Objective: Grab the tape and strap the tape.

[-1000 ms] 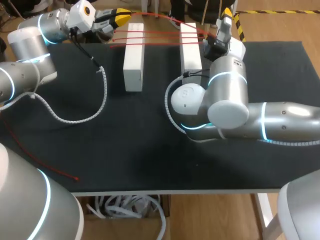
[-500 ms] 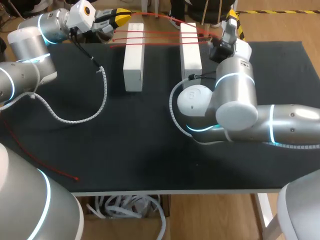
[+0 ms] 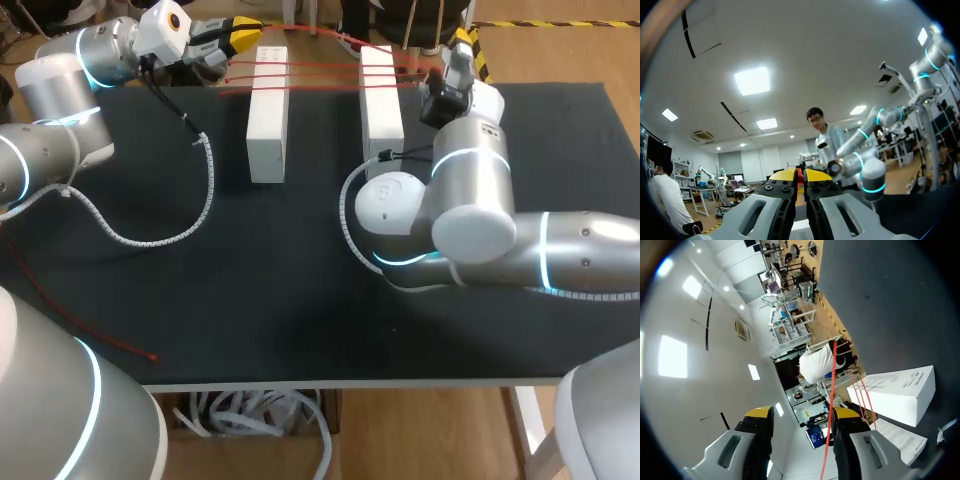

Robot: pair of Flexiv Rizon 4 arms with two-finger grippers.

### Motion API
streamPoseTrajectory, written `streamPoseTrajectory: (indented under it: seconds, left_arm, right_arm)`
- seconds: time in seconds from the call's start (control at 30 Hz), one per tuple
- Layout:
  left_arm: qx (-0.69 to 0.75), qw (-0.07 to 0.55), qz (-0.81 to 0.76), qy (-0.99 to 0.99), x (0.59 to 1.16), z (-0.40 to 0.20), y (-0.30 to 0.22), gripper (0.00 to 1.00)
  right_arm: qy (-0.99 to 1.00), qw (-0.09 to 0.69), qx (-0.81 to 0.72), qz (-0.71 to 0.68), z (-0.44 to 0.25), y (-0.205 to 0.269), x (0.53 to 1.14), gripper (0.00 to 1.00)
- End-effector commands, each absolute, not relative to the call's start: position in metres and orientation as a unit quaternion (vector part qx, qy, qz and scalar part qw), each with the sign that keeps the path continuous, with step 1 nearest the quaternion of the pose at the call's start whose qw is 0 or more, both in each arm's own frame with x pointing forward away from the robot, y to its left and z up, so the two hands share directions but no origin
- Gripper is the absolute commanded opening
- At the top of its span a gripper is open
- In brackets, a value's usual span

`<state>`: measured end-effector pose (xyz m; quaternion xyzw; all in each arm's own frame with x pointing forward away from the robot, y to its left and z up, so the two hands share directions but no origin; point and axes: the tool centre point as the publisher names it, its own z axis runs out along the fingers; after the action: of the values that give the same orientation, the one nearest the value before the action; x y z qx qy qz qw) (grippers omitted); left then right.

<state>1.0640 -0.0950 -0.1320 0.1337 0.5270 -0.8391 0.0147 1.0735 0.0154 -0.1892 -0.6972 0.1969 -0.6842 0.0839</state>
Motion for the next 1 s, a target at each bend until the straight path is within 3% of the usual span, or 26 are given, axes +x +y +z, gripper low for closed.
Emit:
streamPoseTrajectory:
  seconds: [0.03,0.37,1.0]
  left_arm:
    - [0.131,0.018,-0.838,0.529,1.061,-0.13,-0.096,0.0]
    - [0.131,0.018,-0.838,0.529,1.061,-0.13,-0.096,0.0]
    - [0.131,0.018,-0.838,0.529,1.061,-0.13,-0.096,0.0]
  right_arm:
    - [0.195,0.082,-0.699,-0.682,-0.189,0.015,1.071,0.47]
    - [0.188,0.075,-0.705,-0.68,-0.194,0.016,1.066,0.42]
    - [0.196,0.066,-0.697,-0.687,-0.193,0.014,1.077,0.43]
